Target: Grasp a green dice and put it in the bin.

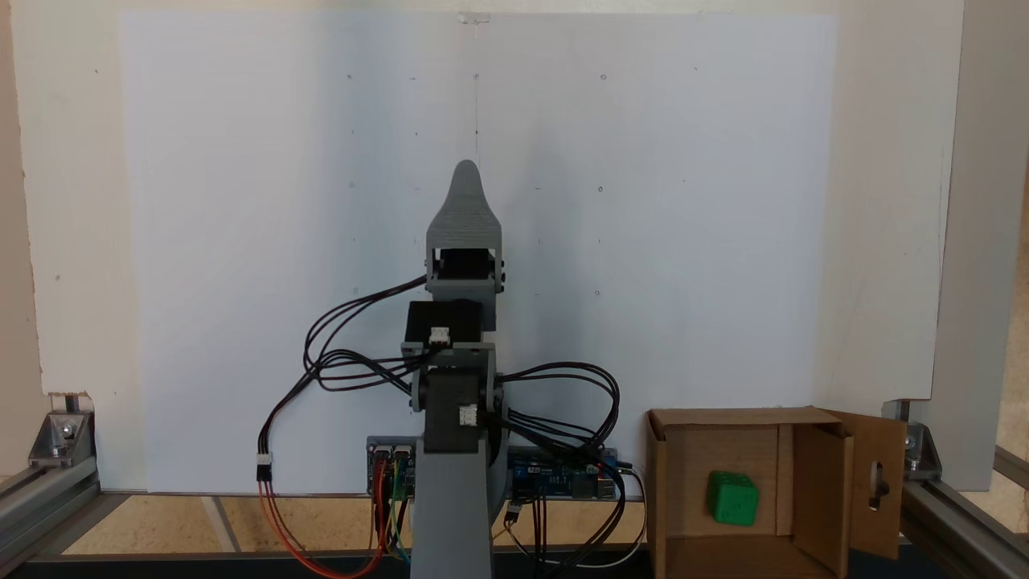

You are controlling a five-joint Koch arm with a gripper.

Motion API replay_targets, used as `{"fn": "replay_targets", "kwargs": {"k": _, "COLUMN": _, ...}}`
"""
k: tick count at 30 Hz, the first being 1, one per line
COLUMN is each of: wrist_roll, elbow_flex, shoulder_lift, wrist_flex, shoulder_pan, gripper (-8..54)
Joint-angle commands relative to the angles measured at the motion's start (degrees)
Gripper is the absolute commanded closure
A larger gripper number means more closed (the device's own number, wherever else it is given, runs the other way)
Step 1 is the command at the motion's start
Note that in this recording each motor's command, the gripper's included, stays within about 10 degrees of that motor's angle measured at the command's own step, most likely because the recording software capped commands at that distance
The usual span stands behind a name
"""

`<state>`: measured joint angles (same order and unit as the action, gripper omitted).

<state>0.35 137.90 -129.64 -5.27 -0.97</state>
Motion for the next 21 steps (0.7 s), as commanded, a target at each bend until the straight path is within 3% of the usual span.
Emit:
{"fn": "replay_targets", "kwargs": {"k": 1, "wrist_roll": 1.7, "elbow_flex": 2.6, "shoulder_lift": -6.4, "wrist_flex": 9.3, "shoulder_pan": 0.4, "gripper": 2.5}}
{"fn": "replay_targets", "kwargs": {"k": 21, "wrist_roll": 1.2, "elbow_flex": 28.8, "shoulder_lift": -6.4, "wrist_flex": 58.8, "shoulder_pan": 3.3, "gripper": 1.2}}
